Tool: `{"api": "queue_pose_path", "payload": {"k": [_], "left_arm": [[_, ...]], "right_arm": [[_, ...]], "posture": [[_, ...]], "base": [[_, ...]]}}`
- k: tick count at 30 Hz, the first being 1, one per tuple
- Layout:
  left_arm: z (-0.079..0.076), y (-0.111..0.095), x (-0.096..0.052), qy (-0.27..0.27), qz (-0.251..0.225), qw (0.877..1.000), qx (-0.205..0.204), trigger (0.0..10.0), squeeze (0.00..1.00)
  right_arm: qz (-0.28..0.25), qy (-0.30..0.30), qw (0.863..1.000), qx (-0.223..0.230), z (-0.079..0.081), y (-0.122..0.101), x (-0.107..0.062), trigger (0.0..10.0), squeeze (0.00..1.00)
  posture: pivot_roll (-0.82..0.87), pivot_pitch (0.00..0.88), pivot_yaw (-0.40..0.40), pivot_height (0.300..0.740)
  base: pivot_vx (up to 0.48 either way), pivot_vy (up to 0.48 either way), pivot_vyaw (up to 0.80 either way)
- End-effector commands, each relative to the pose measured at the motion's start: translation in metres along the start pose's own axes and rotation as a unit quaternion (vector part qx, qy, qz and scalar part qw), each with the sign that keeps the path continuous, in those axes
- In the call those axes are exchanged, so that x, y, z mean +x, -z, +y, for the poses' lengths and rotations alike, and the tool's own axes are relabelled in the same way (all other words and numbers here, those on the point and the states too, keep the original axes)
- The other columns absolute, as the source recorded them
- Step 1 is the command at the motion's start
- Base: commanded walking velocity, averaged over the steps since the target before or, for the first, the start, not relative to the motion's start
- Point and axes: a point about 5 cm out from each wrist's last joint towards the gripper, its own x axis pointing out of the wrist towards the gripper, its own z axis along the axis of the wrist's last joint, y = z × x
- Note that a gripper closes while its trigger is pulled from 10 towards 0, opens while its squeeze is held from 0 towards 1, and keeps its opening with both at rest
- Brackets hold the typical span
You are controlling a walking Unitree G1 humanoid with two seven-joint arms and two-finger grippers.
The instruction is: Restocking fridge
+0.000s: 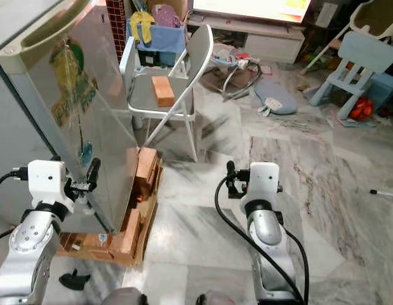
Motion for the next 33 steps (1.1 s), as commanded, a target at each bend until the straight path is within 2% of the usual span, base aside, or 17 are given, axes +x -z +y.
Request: {"api": "queue_pose_path", "payload": {"k": [1, 3, 11, 21, 22, 27, 30, 33], "left_arm": [[-0.003, -0.002, 0.004, 0.001, -0.005, 1.000, 0.003, 10.0, 0.00], [-0.003, -0.002, 0.005, 0.002, -0.005, 1.000, 0.004, 10.0, 0.00], [-0.002, -0.003, 0.015, -0.010, 0.001, 1.000, 0.011, 10.0, 0.00], [-0.006, -0.002, 0.017, -0.003, -0.002, 1.000, 0.007, 10.0, 0.00], [-0.006, -0.002, 0.018, -0.002, 0.000, 1.000, 0.018, 10.0, 0.00], [-0.005, -0.002, 0.019, -0.007, -0.003, 1.000, 0.014, 10.0, 0.00], [-0.005, -0.002, 0.021, 0.001, -0.003, 1.000, 0.016, 10.0, 0.00], [-0.007, -0.003, 0.025, 0.047, -0.002, 0.999, 0.020, 10.0, 0.00]], "right_arm": [[0.001, 0.011, 1.000, -0.002, -0.006, -0.002, 0.000, 10.0, 0.00], [0.000, 0.011, 1.000, -0.002, -0.006, -0.002, -0.001, 10.0, 0.00], [-0.001, 0.014, 1.000, -0.005, -0.007, -0.002, -0.002, 10.0, 0.00], [0.002, 0.016, 1.000, -0.007, -0.008, -0.001, -0.005, 10.0, 0.00], [0.002, 0.016, 1.000, -0.007, -0.007, -0.001, -0.004, 10.0, 0.00], [0.001, 0.015, 1.000, -0.006, -0.007, -0.001, -0.003, 10.0, 0.00], [-0.010, 0.024, 1.000, -0.015, -0.009, -0.003, -0.003, 10.0, 0.00], [-0.013, 0.025, 0.999, -0.018, -0.009, -0.005, -0.002, 10.0, 0.00]], "posture": [[0.12, 0.000, -0.036, 0.740], [0.12, 0.000, -0.036, 0.740], [0.11, 0.000, -0.031, 0.740], [0.10, 0.000, -0.025, 0.740], [0.10, 0.000, -0.025, 0.740], [0.11, 0.000, -0.025, 0.740], [0.11, 0.000, -0.026, 0.740], [0.11, 0.000, -0.034, 0.740]], "base": [[0.000, 0.442, -0.51], [0.000, 0.442, -0.51], [0.000, 0.000, 0.00], [0.000, 0.460, 0.00], [0.000, 0.000, 0.00], [0.000, 0.000, 0.00], [0.000, 0.000, 0.00], [0.000, 0.000, 0.00]]}}
